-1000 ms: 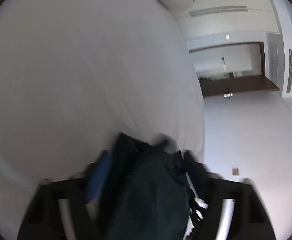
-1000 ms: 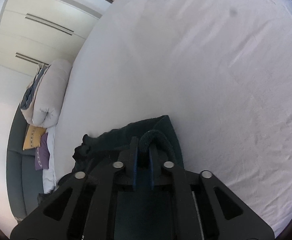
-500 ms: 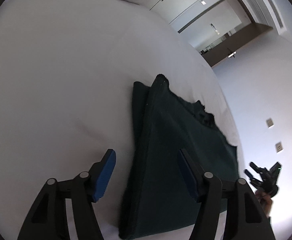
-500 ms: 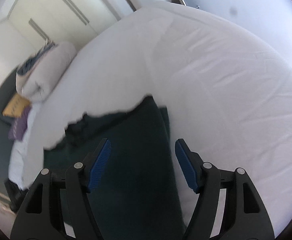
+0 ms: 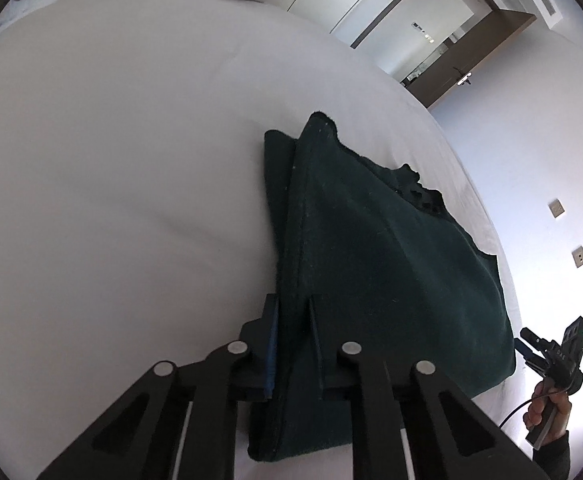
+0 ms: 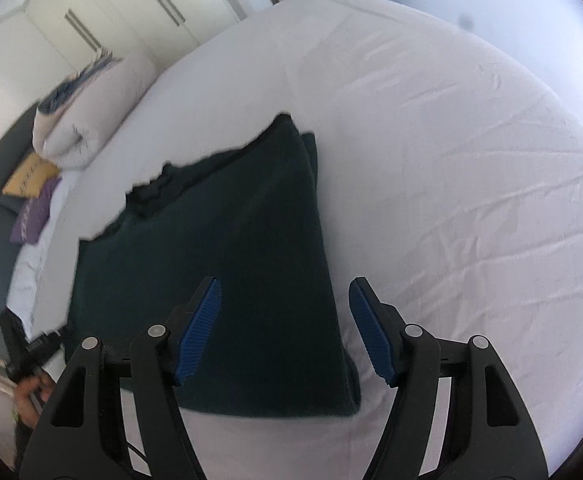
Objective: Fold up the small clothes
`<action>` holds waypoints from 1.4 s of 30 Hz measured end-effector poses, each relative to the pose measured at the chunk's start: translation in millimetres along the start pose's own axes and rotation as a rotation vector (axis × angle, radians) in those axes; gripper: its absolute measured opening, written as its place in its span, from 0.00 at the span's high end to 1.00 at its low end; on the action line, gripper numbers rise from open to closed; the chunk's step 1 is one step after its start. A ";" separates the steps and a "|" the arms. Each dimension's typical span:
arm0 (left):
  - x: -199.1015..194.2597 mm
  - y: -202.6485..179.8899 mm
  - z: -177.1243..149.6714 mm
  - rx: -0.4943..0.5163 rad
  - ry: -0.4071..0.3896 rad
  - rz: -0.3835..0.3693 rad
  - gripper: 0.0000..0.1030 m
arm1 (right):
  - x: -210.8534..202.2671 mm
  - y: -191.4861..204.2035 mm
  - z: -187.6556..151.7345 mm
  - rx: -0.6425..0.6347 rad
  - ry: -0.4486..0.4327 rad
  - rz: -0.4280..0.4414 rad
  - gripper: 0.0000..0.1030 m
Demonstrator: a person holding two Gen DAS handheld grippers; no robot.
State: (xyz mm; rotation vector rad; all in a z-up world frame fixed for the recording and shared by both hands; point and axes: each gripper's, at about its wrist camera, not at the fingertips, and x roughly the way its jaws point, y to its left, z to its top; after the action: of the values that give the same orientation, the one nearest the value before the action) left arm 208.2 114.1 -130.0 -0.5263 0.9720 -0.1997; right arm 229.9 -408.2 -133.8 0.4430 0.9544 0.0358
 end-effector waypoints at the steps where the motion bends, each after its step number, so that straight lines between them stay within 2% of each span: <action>1: -0.7 -1.2 0.4 0.002 -0.003 0.002 0.87 | 0.4 0.3 -4.5 -0.017 0.010 -0.012 0.39; 5: 0.9 -6.6 -2.0 0.021 -0.008 0.017 0.92 | 4.8 -5.8 -11.0 -0.011 0.044 -0.017 0.53; 7: -4.5 -5.3 -4.2 0.011 -0.020 0.013 0.93 | 6.7 -6.9 -12.1 -0.013 0.050 -0.019 0.65; 11: -17.7 -4.0 -12.6 0.007 -0.042 0.013 0.94 | 7.1 -2.3 -16.3 -0.066 0.054 -0.040 0.76; 12: -18.4 -2.8 -15.4 0.006 -0.041 0.016 0.94 | 7.8 -2.1 -17.7 -0.081 0.059 -0.054 0.84; 15: -15.3 4.0 -23.0 -0.002 -0.033 0.026 0.94 | 6.5 -9.8 -17.3 -0.061 0.059 -0.054 0.91; 21: -14.0 17.2 -30.0 -0.024 -0.032 0.013 0.94 | -4.1 -20.9 -21.0 -0.003 0.036 -0.021 0.95; 26: -11.8 17.5 -29.3 -0.024 -0.031 0.008 0.94 | -6.0 -40.8 -27.1 0.127 0.048 0.043 0.95; 33: -10.4 22.1 -29.5 -0.021 -0.025 0.002 0.94 | -11.4 -53.5 -39.9 0.221 0.045 0.076 0.95; 42: -8.0 26.1 -31.9 -0.031 -0.019 -0.010 0.94 | 5.7 -77.8 -48.2 0.319 0.024 0.122 0.96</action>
State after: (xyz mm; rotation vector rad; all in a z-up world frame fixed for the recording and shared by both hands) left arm 175.6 129.0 -151.8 -0.5602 0.9558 -0.1886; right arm 182.3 -460.9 -191.8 0.7966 0.9589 -0.0011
